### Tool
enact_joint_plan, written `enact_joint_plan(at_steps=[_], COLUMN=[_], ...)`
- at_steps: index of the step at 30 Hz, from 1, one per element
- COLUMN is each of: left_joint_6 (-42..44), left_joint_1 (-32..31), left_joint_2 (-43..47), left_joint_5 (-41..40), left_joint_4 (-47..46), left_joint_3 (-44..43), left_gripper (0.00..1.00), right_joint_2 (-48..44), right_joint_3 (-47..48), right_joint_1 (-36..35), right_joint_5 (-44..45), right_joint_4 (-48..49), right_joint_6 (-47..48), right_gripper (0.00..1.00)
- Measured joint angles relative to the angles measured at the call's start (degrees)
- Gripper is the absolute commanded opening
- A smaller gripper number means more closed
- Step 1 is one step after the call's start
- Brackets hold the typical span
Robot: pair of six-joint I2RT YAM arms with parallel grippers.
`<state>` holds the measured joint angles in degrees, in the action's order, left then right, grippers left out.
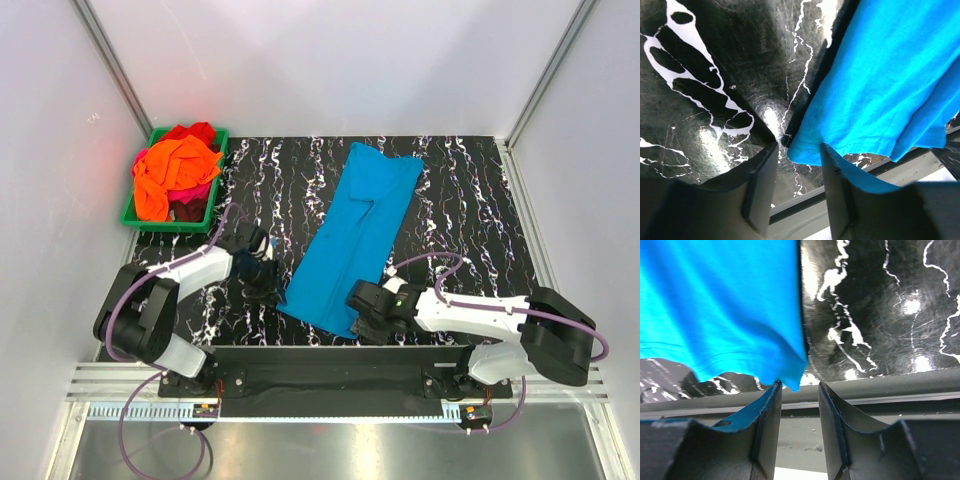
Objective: Fold and stack the t-shirts
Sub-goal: Fold the tshirt
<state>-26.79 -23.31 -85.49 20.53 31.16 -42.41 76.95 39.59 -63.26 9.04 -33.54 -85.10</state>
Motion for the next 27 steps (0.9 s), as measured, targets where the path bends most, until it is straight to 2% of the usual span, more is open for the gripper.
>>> enact_joint_plan(at_steps=[8, 17, 27], left_joint_6=[-0.1, -0.1, -0.6], left_joint_1=[-0.1, -0.1, -0.1], left_joint_2=[-0.9, -1.4, -1.9], left_joint_5=[-0.2, 0.1, 0.6], left_joint_4=[0.0, -0.1, -0.2], left_joint_3=[0.0, 0.0, 0.0], left_gripper=[0.27, 0.24, 0.15], right_joint_2=[-0.8, -1.3, -0.3], right_joint_3=[1.0, 1.0, -1.1], right_joint_1=[0.0, 0.0, 0.0], right_joint_5=[1.0, 1.2, 2.4], right_joint_4=[-2.6, -2.5, 0.4], right_joint_6=[-0.3, 0.0, 0.3], right_gripper=[0.44, 0.44, 0.47])
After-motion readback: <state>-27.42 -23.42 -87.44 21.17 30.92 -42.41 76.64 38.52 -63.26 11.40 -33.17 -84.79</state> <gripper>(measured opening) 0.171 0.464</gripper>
